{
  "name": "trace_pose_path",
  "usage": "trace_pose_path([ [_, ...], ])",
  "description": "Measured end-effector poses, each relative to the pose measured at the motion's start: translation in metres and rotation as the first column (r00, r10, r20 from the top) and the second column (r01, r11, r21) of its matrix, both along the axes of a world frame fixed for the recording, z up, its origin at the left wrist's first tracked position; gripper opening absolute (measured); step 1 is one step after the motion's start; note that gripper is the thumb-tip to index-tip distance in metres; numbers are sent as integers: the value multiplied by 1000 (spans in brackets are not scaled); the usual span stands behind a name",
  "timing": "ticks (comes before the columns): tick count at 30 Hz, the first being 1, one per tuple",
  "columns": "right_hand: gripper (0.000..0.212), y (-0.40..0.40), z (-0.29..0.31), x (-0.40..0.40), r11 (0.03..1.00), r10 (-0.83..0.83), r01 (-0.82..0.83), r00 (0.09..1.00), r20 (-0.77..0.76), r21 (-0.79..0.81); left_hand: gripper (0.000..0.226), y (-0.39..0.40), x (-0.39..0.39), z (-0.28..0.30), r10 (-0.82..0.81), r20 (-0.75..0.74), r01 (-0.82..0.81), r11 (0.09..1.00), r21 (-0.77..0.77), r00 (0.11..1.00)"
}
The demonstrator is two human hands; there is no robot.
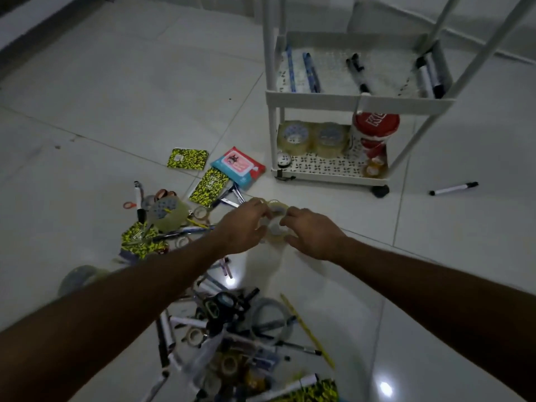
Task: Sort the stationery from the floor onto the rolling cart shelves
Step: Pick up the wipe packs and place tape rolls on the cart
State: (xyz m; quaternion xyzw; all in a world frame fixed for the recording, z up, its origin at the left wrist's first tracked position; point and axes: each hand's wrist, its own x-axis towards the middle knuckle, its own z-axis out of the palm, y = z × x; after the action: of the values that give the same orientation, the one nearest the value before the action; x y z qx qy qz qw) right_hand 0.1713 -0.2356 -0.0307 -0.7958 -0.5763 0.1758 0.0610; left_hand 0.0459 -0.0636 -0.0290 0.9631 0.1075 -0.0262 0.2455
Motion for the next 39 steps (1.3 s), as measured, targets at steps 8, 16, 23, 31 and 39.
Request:
trace_pose_path([
  [8, 24, 13, -76, 12, 989, 144, -141, 986, 82, -48, 18, 45, 19, -48, 111, 179, -111, 994, -7, 978],
  [16, 27, -7, -56, 53, 934, -93, 75, 995, 36, 350, 20, 43, 68, -22, 383, 488, -295, 922, -249, 784],
  [23, 29, 18, -17, 139, 806, -411, 319, 908, 84, 498, 48, 45, 126, 20, 520, 412, -248, 795, -554, 749],
  [31, 36, 52, -33, 194, 824, -502, 439, 859, 101, 359, 30, 45, 140, 5, 467, 520, -289, 875, -387, 716],
  [39, 51, 60, -42, 199, 856, -506, 465, 843, 183, 227, 33, 44, 138, 3, 474, 522, -289, 871, -398, 709],
])
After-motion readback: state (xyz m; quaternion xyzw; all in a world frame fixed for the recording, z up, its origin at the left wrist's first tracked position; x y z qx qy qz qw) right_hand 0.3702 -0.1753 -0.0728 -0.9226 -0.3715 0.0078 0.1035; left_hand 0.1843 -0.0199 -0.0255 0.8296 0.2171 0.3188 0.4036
